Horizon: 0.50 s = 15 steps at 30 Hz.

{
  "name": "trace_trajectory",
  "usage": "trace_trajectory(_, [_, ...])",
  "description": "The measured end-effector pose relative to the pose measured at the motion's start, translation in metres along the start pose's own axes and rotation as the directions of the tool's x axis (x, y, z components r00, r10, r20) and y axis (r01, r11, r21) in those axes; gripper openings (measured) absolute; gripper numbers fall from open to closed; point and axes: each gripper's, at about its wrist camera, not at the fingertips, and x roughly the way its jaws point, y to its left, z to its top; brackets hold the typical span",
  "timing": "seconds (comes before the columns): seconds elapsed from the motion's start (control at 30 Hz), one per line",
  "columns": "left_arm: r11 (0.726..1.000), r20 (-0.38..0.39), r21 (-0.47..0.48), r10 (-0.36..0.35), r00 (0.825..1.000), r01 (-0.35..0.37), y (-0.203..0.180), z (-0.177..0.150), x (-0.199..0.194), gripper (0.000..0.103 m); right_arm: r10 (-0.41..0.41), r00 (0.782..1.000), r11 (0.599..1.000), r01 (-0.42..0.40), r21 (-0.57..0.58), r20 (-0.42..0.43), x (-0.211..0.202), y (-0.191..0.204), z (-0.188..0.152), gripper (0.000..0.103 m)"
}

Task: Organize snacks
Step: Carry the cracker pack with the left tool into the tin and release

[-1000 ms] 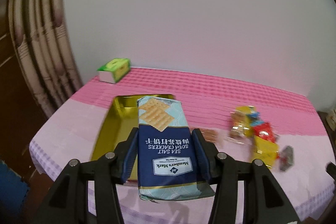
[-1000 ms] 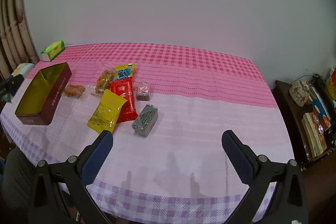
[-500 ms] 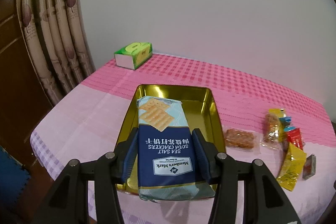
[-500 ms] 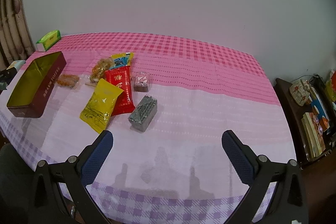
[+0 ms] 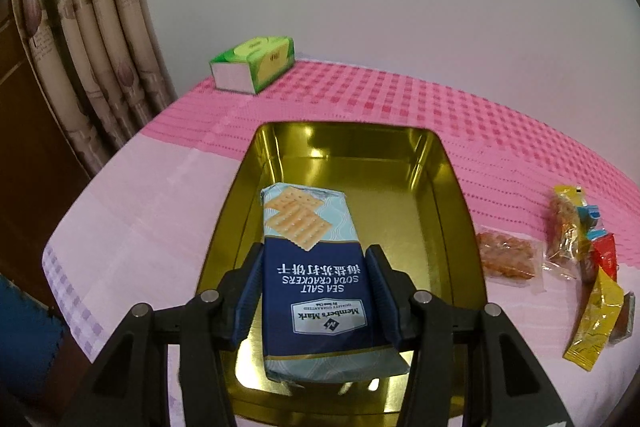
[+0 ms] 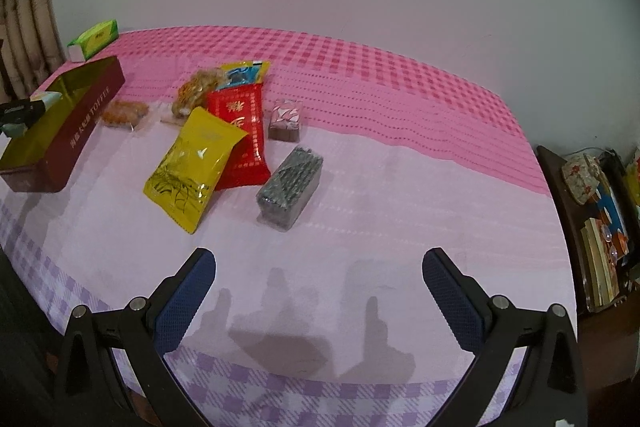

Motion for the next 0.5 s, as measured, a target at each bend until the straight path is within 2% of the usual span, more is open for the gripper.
trace_trajectory(0.17, [1.000, -0.042, -0.017, 0.012, 0.999, -0.012, 0.000, -0.002, 0.014, 0.051, 0.000, 1.000, 1.000, 0.000, -0.005, -0.006, 0.002, 0.000, -0.002, 0.103])
trace_trajectory(0.5, [0.998, -0.076, -0.032, 0.046, 0.996, -0.048, -0.002, -0.004, 0.025, 0.051, 0.008, 1.000, 1.000, -0.008, 0.012, -0.009, 0.002, -0.007, -0.002, 0.103])
